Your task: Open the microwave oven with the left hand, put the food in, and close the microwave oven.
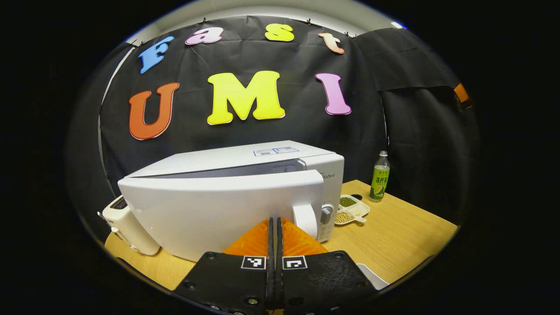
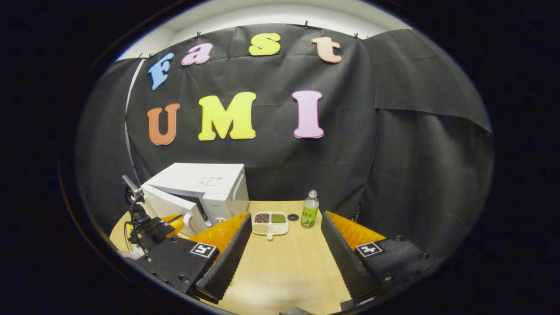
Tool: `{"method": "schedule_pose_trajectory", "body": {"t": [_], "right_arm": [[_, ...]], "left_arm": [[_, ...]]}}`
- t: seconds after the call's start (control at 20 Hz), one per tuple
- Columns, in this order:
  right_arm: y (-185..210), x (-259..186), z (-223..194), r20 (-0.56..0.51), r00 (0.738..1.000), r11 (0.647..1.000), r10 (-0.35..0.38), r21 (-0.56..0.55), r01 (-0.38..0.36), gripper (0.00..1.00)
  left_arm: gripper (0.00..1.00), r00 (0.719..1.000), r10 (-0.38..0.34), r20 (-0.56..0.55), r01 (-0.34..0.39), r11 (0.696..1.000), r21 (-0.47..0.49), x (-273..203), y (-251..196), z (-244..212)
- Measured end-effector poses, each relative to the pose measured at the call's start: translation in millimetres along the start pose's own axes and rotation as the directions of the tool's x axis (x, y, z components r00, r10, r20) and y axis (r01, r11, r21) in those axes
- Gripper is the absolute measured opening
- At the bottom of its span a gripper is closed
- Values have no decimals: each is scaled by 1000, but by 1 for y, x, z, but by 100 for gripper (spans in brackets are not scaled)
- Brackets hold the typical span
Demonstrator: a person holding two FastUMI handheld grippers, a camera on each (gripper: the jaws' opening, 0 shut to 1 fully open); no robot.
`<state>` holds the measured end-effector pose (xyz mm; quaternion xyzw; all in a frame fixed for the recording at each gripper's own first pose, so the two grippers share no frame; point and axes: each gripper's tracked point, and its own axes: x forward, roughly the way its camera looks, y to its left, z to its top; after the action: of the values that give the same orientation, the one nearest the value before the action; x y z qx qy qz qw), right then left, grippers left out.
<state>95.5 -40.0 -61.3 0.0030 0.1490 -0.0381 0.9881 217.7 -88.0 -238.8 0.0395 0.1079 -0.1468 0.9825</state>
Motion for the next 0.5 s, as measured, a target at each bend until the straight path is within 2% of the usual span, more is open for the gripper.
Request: {"method": "schedule_pose_trajectory", "body": {"t": [0.3, 0.35, 0.4, 0.45, 0.5], "right_arm": [[-4, 12, -1, -12, 1000, 1000, 17, 19, -17, 92], [-2, 13, -3, -15, 1000, 1000, 22, 19, -22, 100], [-2, 15, -2, -15, 1000, 1000, 27, 17, -27, 100], [-2, 16, -2, -15, 999, 1000, 29, 13, -28, 92], [-2, 18, -1, -14, 999, 999, 30, 14, -29, 100]], "left_arm": [[0, 999, 32, -3, -32, 999, -14, 33, 2, 5], [0, 999, 40, -10, -40, 999, -12, 40, 4, 6], [0, 999, 47, -2, -47, 999, -14, 42, 4, 8], [0, 999, 38, 1, -38, 999, -10, 47, 2, 9], [0, 998, 57, -22, -57, 998, -10, 51, 7, 6]]}}
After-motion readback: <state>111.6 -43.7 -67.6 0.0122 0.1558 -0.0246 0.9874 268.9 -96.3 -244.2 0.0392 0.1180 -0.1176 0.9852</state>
